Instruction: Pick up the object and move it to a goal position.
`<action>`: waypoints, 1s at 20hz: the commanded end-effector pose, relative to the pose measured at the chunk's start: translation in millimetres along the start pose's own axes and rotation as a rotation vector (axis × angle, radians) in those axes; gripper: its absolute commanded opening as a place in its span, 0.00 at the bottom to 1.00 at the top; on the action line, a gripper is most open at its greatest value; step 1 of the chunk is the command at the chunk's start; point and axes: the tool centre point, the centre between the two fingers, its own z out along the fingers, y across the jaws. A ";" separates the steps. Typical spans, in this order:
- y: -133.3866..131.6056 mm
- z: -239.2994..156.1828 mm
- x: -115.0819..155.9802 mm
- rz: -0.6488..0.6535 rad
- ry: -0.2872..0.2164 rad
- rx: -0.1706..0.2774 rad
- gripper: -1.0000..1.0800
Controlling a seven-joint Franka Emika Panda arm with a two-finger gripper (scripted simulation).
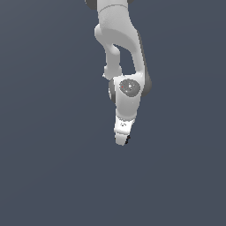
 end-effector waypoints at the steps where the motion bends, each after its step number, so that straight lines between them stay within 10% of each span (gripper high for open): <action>1: 0.0 1.1 1.4 -0.023 0.002 -0.001 0.96; 20: -1.0 49.6 2.0 -0.036 0.003 -0.001 0.96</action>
